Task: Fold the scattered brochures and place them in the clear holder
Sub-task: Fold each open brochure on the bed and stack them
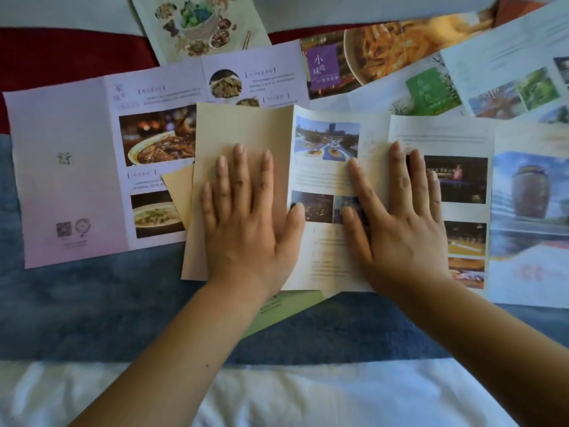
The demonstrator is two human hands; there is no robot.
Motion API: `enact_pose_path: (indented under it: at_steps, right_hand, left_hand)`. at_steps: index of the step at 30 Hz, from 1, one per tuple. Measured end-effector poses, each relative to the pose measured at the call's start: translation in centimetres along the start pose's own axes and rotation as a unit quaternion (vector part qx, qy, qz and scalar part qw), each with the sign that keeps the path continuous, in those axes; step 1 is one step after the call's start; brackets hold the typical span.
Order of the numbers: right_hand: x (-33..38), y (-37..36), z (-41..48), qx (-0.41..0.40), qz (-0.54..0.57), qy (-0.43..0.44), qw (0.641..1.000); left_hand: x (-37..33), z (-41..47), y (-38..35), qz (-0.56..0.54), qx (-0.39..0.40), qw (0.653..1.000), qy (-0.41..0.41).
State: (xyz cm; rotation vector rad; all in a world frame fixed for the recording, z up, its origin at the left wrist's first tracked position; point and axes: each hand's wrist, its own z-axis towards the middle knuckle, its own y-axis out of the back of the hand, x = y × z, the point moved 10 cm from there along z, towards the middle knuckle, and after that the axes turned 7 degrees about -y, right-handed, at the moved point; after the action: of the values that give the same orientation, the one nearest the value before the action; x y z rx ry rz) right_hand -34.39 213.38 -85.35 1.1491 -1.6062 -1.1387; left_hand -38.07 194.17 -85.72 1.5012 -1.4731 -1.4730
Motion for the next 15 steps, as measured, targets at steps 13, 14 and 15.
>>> enact_pose_path:
  at_steps: [13,14,15]
  right_hand:
    - [8.5,-1.5,-1.3,0.023,0.016,0.097,0.995]
    - [9.2,-1.6,-1.3,0.023,0.011,0.101,0.995]
    - [9.8,-1.7,-1.3,0.024,0.004,0.103,0.994]
  left_hand:
    - [9.5,-3.0,2.2,0.083,-0.068,0.993,0.043]
    - [10.6,-3.3,2.5,0.086,-0.07,0.993,0.051]
    - [11.7,-3.7,2.8,0.088,-0.072,0.992,0.061]
